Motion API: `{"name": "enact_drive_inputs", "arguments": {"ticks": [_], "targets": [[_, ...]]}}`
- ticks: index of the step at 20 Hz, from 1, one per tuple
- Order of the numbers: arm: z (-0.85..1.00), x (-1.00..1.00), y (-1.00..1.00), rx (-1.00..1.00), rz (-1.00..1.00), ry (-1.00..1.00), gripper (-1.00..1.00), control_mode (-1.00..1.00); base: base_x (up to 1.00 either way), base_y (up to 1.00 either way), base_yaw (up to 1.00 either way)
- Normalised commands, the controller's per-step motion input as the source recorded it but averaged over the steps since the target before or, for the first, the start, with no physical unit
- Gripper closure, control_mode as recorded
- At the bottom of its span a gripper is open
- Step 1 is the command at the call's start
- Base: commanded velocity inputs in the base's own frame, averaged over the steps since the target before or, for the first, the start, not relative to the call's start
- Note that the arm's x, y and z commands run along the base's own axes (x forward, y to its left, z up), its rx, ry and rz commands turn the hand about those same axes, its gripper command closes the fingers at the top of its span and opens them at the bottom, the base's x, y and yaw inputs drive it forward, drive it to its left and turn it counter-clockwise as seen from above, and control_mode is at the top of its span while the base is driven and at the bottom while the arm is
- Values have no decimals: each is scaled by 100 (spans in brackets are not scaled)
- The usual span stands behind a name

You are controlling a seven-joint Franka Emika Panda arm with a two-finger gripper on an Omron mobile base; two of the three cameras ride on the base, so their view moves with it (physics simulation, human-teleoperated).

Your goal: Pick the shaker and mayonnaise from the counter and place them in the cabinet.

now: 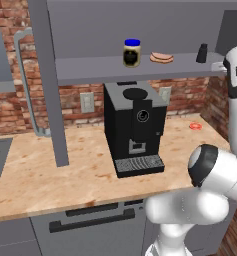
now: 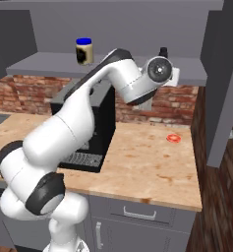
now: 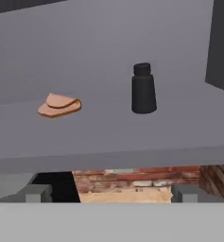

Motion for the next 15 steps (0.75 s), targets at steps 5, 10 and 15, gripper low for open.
{"name": "enact_drive_inputs", "arguments": {"ticks": [5, 10, 15], "targets": [[-64, -53, 29, 0, 7, 0, -100, -100, 0, 0, 0], [-94, -30, 38, 0, 4, 2, -100, -100, 0, 0, 0], [-100, -10, 45, -2, 2, 11, -100, -100, 0, 0, 0]]}}
